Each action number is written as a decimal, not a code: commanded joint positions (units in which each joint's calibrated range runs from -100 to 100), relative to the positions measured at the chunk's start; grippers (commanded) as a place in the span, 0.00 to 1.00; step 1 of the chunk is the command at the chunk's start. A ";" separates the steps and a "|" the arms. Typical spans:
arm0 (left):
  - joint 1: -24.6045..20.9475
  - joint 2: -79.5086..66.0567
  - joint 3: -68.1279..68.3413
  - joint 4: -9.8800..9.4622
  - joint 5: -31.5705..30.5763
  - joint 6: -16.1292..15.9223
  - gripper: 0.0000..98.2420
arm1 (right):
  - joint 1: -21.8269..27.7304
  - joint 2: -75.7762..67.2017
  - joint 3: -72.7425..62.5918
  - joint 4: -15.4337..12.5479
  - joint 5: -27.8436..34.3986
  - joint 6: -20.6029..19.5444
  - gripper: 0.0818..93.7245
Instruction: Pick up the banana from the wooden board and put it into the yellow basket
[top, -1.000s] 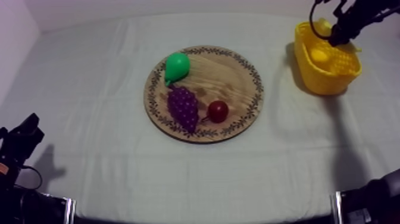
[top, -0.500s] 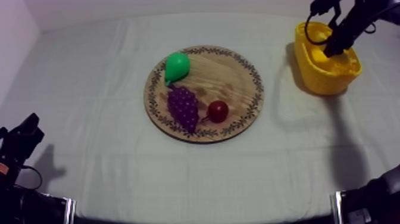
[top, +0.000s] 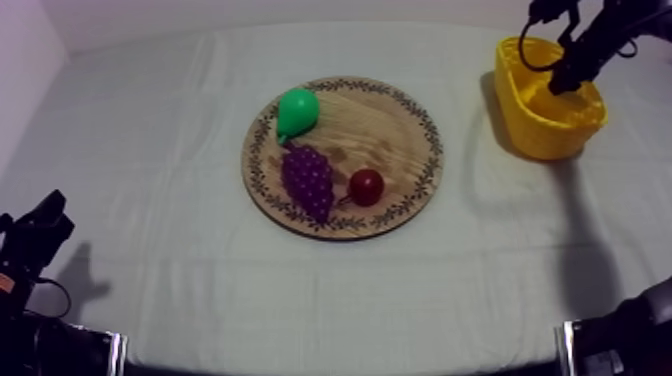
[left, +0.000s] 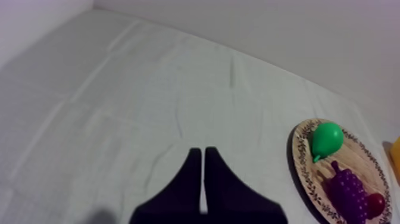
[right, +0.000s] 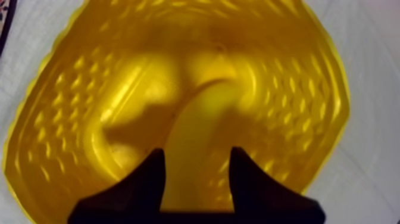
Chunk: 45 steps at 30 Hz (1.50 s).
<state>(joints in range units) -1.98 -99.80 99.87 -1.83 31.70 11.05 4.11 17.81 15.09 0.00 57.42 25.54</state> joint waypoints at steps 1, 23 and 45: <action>-0.01 -0.03 0.02 0.00 -0.01 0.00 0.00 | 0.23 -0.44 0.02 0.14 -0.08 -0.22 0.40; -0.01 -0.03 0.02 0.00 -0.01 -0.01 0.00 | 0.45 -32.38 32.62 7.64 -27.62 -27.58 0.01; -0.01 -0.03 0.02 0.00 -0.01 0.00 0.00 | -4.65 -102.09 72.04 0.57 -13.35 -21.17 0.00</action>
<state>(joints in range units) -1.98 -99.80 99.87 -1.83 31.70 11.05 -0.43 -68.43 85.42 1.02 40.28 3.34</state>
